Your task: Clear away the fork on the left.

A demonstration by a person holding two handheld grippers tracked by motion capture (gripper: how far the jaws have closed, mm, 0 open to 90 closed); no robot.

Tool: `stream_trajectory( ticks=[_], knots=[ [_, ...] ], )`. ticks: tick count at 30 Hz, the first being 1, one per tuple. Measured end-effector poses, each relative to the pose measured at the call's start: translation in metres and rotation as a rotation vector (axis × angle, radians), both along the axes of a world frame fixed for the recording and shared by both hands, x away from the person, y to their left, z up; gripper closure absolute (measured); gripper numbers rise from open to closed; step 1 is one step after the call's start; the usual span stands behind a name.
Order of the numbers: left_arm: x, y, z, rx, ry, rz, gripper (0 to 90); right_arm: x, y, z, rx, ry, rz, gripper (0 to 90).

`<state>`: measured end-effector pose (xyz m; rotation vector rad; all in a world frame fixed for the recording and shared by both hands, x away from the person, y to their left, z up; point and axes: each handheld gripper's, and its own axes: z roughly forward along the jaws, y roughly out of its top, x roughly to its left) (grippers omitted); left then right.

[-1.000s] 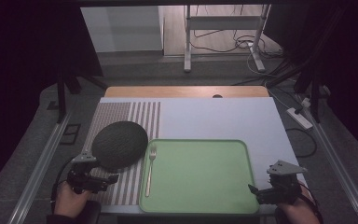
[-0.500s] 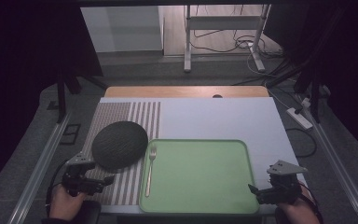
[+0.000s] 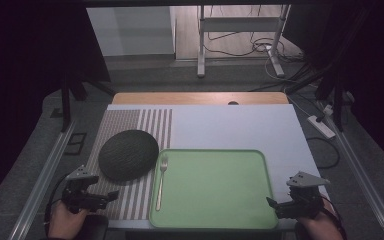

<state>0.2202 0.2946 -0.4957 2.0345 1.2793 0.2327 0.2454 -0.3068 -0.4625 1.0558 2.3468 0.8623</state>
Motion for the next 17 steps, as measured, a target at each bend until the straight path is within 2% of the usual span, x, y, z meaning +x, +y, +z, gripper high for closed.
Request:
stream_trajectory(
  ticks=[17],
  knots=[
    [-0.0058, 0.0021, -0.0002, -0.002, 0.008, -0.003, 0.0, 0.0004, 0.0005, -0.0004, -0.004, 0.003, -0.003, 0.0]
  ],
)
